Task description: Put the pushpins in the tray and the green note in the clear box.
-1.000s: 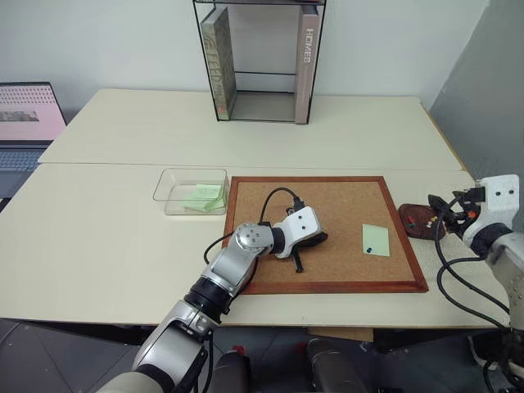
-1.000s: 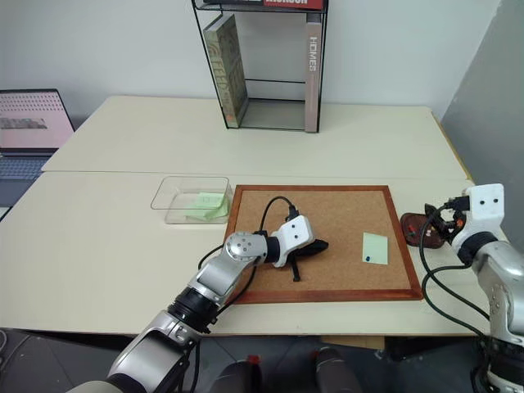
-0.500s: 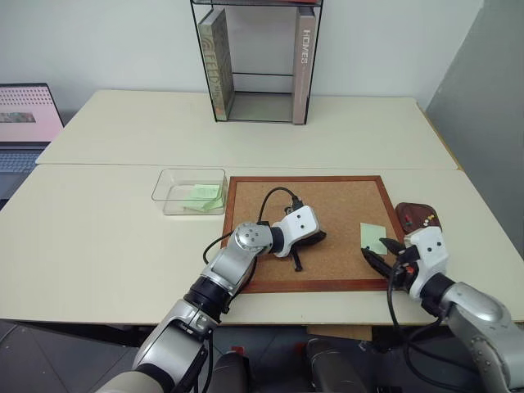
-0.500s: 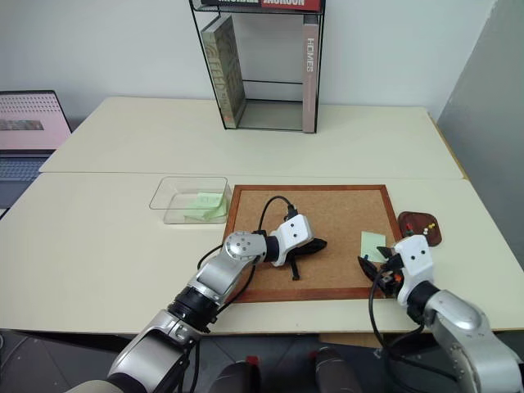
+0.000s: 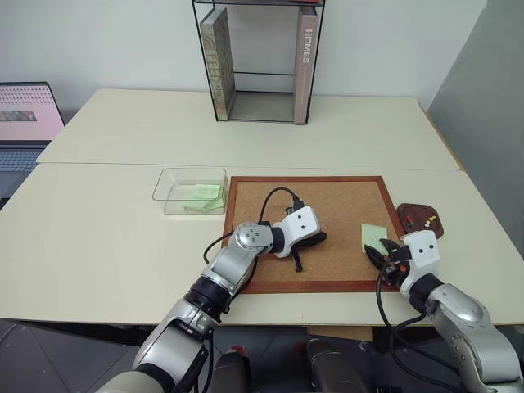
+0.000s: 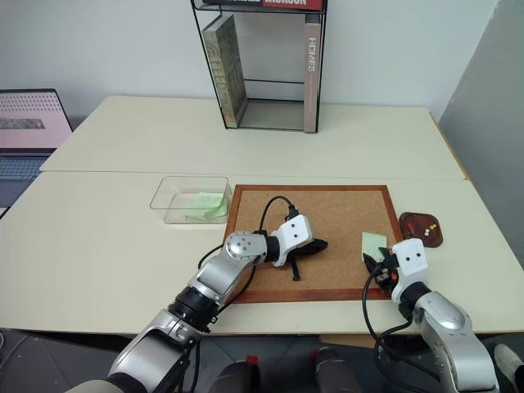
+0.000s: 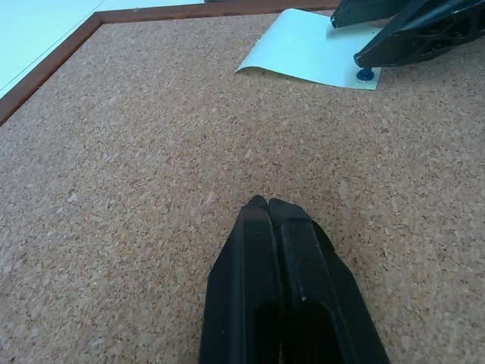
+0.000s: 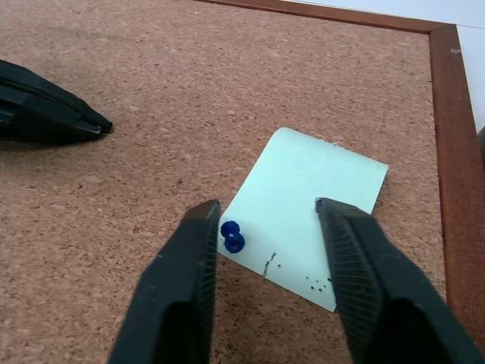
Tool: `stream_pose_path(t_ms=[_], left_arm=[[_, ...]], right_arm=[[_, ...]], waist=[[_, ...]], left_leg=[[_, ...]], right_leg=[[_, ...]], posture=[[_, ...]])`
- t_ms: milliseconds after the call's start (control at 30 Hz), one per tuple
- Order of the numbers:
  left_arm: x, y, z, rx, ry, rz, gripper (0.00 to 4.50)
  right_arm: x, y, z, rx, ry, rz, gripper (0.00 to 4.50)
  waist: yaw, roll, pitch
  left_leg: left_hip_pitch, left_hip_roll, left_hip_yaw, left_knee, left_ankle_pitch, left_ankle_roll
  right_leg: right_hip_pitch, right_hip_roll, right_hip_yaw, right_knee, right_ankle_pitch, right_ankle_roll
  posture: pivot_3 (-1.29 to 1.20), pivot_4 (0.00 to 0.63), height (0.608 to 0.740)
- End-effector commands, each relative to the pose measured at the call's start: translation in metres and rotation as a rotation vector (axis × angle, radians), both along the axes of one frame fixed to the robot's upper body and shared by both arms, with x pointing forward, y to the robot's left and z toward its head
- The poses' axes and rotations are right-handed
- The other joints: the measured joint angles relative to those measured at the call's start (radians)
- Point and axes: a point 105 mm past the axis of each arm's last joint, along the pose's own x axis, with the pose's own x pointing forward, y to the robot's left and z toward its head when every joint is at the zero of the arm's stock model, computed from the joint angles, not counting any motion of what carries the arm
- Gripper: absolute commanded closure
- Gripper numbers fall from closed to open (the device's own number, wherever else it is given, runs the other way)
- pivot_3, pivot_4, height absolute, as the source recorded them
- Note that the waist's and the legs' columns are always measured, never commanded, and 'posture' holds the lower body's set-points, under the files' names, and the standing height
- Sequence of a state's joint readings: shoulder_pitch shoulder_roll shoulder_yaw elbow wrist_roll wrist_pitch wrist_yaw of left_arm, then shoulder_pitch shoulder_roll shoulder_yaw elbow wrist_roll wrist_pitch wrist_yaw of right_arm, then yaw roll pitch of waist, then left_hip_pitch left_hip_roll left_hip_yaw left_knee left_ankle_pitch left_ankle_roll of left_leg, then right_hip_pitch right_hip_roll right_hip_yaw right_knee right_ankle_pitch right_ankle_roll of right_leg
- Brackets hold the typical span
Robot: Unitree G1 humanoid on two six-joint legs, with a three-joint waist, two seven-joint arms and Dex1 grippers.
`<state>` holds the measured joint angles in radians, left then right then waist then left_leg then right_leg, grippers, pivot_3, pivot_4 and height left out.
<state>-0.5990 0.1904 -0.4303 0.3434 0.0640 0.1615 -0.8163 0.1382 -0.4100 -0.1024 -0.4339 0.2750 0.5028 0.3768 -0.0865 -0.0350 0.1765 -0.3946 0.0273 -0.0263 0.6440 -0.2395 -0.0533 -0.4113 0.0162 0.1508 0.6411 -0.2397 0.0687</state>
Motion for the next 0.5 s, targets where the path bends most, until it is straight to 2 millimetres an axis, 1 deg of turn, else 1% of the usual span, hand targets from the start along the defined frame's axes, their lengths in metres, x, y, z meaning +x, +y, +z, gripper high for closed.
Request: stream_pose_path(t_ms=[33,133,233,367,500], left_arm=[[-0.003,0.010,-0.027,0.091,0.059,0.025,4.50],[-0.003,0.010,-0.027,0.091,0.059,0.024,4.50],[-0.003,0.010,-0.027,0.091,0.059,0.024,4.50],[-0.003,0.010,-0.027,0.092,0.058,0.024,4.50],[-0.003,0.010,-0.027,0.093,0.058,0.024,4.50]], right_arm=[[-0.001,0.001,0.007,-0.003,-0.040,0.007,3.39],[-0.002,0.003,0.006,-0.005,-0.035,0.020,4.04],[-0.003,0.005,0.006,-0.004,-0.034,0.026,4.44],[-0.004,0.004,0.011,-0.003,-0.052,0.028,4.44],[-0.003,0.004,0.027,0.004,-0.106,0.030,4.44]], waist=[[0.000,0.000,0.000],[0.000,0.000,0.000],[0.000,0.000,0.000],[0.000,0.000,0.000],[0.000,0.000,0.000]], left_leg=[[0.000,0.000,0.000,0.000,0.000,0.000],[0.000,0.000,0.000,0.000,0.000,0.000],[0.000,0.000,0.000,0.000,0.000,0.000],[0.000,0.000,0.000,0.000,0.000,0.000],[0.000,0.000,0.000,0.000,0.000,0.000]], right_leg=[[0.000,0.000,0.000,0.000,0.000,0.000],[0.000,0.000,0.000,0.000,0.000,0.000],[0.000,0.000,0.000,0.000,0.000,0.000],[0.000,0.000,0.000,0.000,0.000,0.000],[0.000,0.000,0.000,0.000,0.000,0.000]], posture=[[0.00,0.150,0.740],[0.00,0.150,0.740],[0.00,0.150,0.740],[0.00,0.150,0.740],[0.00,0.150,0.740]])
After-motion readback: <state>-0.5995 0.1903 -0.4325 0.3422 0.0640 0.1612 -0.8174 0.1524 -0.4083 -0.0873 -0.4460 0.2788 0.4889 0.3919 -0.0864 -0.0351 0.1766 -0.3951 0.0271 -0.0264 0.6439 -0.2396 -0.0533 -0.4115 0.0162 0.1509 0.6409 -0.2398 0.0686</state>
